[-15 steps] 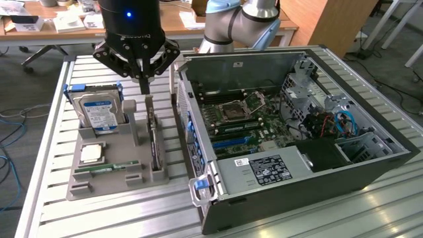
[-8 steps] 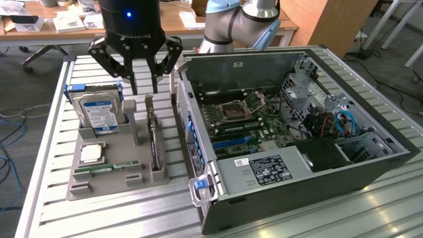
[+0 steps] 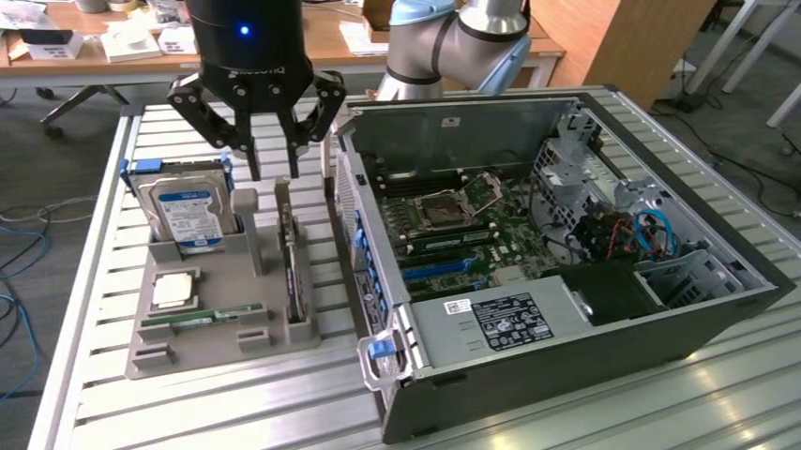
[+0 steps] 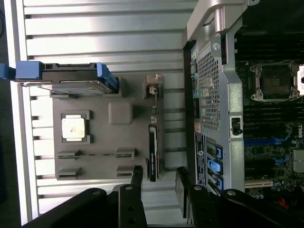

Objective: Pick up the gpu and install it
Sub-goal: 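Pick up the gpu and move the gpu toward the slot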

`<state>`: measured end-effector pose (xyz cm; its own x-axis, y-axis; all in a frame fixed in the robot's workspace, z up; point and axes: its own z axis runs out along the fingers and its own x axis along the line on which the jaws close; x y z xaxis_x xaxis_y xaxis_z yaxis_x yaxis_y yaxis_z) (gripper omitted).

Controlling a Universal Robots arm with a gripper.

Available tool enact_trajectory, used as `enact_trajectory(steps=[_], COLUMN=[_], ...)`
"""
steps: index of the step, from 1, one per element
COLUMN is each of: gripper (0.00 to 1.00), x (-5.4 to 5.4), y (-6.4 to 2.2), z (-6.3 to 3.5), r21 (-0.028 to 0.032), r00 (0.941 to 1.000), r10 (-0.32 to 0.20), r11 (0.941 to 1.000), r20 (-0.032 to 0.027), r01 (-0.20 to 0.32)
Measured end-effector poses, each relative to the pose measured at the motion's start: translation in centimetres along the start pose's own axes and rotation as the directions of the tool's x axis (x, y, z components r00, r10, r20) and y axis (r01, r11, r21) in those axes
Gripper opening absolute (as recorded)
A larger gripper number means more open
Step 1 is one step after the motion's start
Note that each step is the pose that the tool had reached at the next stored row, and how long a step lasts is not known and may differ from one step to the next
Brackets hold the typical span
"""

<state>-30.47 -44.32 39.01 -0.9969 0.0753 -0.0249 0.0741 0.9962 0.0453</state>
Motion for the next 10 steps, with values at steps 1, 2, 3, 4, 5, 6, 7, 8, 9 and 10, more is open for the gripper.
enact_trajectory(steps=[1,2,3,4,5,6,7,8,9,10], gripper=[0.41,0.41,0.41,0.41,0.41,0.41,0.41,0.41,0.41,0.41], x=[0.0,0.0,0.0,0.0,0.0,0.0,0.0,0.0,0.0,0.0], y=[-0.01,-0.01,-0.02,-0.03,-0.04,-0.05,-0.06,-0.06,-0.07,-0.08], z=[0.18,0.35,0.54,0.72,0.9,1.08,1.26,1.44,1.62,1.81], r21=[0.0,0.0001,0.0,0.0,0.0,0.0,0.0,0.0,0.0001,0.0001], r00=[1.0,1.0,1.0,1.0,1.0,1.0,1.0,1.0,1.0,1.0], r10=[0.0,0.0,0.0,0.0,0.0,0.0,0.0,0.0,0.0,0.0], r11=[1.0,1.0,1.0,1.0,1.0,1.0,1.0,1.0,1.0,1.0], r20=[0.0002,0.0002,0.0002,0.0003,0.0003,0.0002,0.0004,0.0003,0.0003,0.0002], r01=[0.0,0.0,0.0,0.0,0.0,0.0,0.0,0.0,0.0,0.0])
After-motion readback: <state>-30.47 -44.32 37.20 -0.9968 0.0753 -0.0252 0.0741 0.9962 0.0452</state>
